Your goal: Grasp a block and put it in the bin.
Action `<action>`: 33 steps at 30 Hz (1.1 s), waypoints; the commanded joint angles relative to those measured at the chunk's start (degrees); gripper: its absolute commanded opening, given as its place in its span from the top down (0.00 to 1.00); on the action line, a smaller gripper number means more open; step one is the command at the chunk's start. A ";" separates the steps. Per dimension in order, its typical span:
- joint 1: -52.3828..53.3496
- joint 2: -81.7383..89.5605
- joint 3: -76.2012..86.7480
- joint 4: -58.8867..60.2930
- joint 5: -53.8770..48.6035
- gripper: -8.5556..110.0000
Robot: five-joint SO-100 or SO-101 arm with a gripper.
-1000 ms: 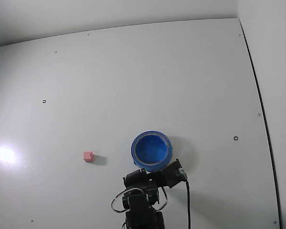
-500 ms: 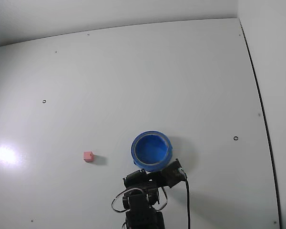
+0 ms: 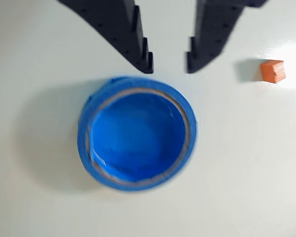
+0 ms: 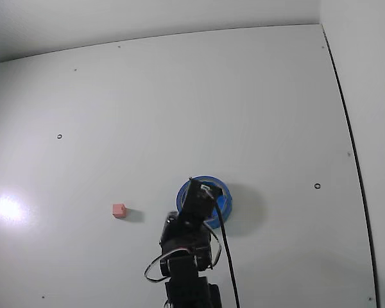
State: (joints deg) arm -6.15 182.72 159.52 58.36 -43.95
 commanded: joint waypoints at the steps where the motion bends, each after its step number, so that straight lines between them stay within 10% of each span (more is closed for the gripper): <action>1: -3.16 -7.03 -13.80 0.44 -3.34 0.69; 14: -28.30 -44.82 -42.01 0.44 -0.53 0.68; 33: -29.88 -79.01 -57.04 -0.35 -1.23 0.69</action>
State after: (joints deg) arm -35.60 104.33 108.02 58.45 -44.38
